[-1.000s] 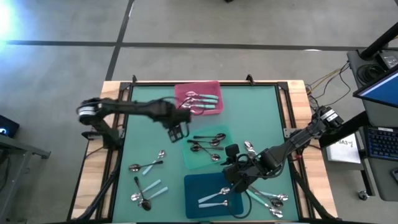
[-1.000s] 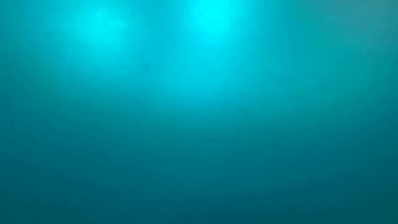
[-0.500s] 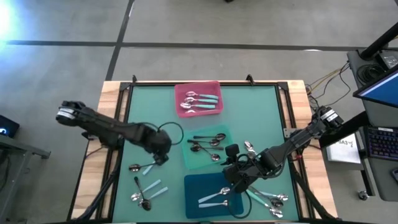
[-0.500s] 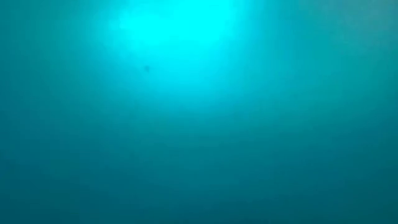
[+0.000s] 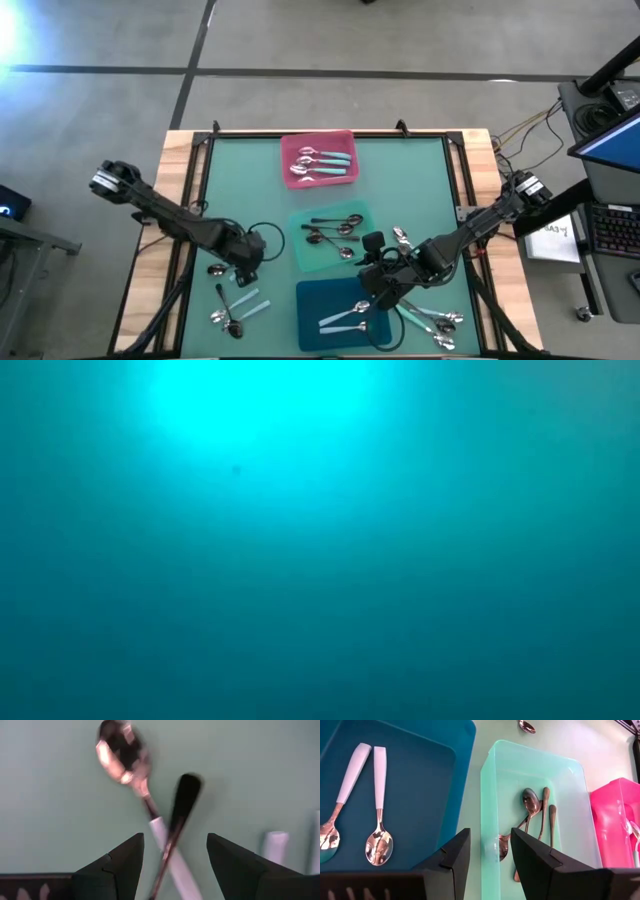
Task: Sort silverware by color (type)
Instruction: Put the black spoon into the green bin
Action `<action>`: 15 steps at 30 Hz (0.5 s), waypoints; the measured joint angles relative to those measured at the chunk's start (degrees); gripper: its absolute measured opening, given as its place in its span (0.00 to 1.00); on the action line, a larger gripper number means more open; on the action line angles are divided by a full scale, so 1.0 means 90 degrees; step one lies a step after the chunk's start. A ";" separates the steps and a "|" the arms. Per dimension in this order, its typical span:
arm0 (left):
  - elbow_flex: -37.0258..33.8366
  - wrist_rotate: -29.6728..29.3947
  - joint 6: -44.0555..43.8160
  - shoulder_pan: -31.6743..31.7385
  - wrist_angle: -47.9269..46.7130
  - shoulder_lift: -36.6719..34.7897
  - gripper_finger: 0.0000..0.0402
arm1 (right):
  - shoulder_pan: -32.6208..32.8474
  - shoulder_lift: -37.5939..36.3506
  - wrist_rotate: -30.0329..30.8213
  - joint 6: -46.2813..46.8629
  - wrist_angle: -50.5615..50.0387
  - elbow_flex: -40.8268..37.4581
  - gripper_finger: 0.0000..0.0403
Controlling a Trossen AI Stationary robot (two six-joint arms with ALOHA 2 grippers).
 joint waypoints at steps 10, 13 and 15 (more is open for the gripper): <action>-0.0436 0.0056 -0.0368 -0.0095 0.0020 -0.0187 0.50 | 0.0000 0.0000 -0.0002 0.0000 0.0000 0.0000 0.33; -0.0556 -0.0086 -0.0495 -0.0094 -0.0240 -0.0204 0.49 | 0.0000 0.0000 -0.0001 0.0000 0.0001 0.0001 0.33; -0.0657 -0.0112 -0.0688 -0.0093 -0.0309 -0.0208 0.48 | 0.0000 0.0000 0.0000 0.0000 0.0000 0.0000 0.33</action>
